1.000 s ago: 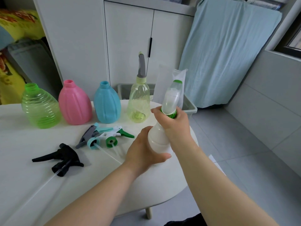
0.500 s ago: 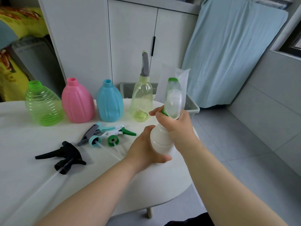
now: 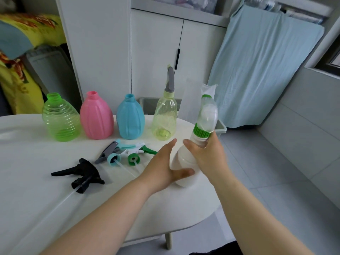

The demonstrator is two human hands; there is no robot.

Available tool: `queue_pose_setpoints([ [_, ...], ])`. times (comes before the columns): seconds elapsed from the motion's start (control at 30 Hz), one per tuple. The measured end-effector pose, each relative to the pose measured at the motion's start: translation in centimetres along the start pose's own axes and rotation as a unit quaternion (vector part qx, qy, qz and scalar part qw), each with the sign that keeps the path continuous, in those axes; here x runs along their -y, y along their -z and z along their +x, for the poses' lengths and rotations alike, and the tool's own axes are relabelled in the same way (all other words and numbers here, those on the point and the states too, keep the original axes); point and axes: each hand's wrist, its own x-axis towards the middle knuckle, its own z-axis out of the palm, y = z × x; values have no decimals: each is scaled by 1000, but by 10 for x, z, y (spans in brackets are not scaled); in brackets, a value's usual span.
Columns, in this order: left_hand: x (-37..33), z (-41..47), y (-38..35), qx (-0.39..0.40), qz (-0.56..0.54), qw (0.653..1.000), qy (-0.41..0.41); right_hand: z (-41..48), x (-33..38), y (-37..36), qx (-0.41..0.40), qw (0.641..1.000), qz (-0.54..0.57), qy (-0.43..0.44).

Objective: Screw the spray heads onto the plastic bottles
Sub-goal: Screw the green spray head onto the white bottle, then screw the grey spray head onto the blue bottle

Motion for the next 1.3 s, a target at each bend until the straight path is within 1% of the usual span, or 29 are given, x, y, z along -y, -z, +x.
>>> queue_pose_setpoints([
  [0.07,4,-5,13,-48,28,998,-23,10,4,7,-9,1000,3,0],
  [0.13,9,-9,26,-93,52,993,-43,26,10,14,-30,999,30,1],
  [0.23,21,-20,42,-132,80,986,-57,53,15,20,-48,997,57,6],
  [0.3,28,-31,51,-162,93,980,-70,69,14,18,-50,997,60,-7],
  [0.4,40,-45,66,-199,127,970,-63,88,10,7,-46,997,53,-25],
  [0.47,49,-52,72,-203,147,967,-48,101,6,0,-45,997,48,-29],
  [0.57,55,-55,81,-219,118,968,-26,119,-1,-9,-40,998,24,-31],
  [0.67,54,-54,91,-226,105,968,-30,130,-6,-15,-39,999,10,-34],
  [0.83,53,-49,107,-234,111,966,-8,141,-9,-19,-15,999,-19,-33],
  [0.93,58,-50,118,-250,134,959,12,141,-14,-21,-4,998,-38,-41],
  [1.03,61,-55,128,-259,148,954,22,138,-20,-19,-15,999,-19,-41],
  [1.2,66,-68,144,-263,137,955,25,124,-20,-9,-25,999,18,-37],
  [1.3,77,-81,154,-261,140,954,36,110,-12,-5,-78,996,19,-25],
])
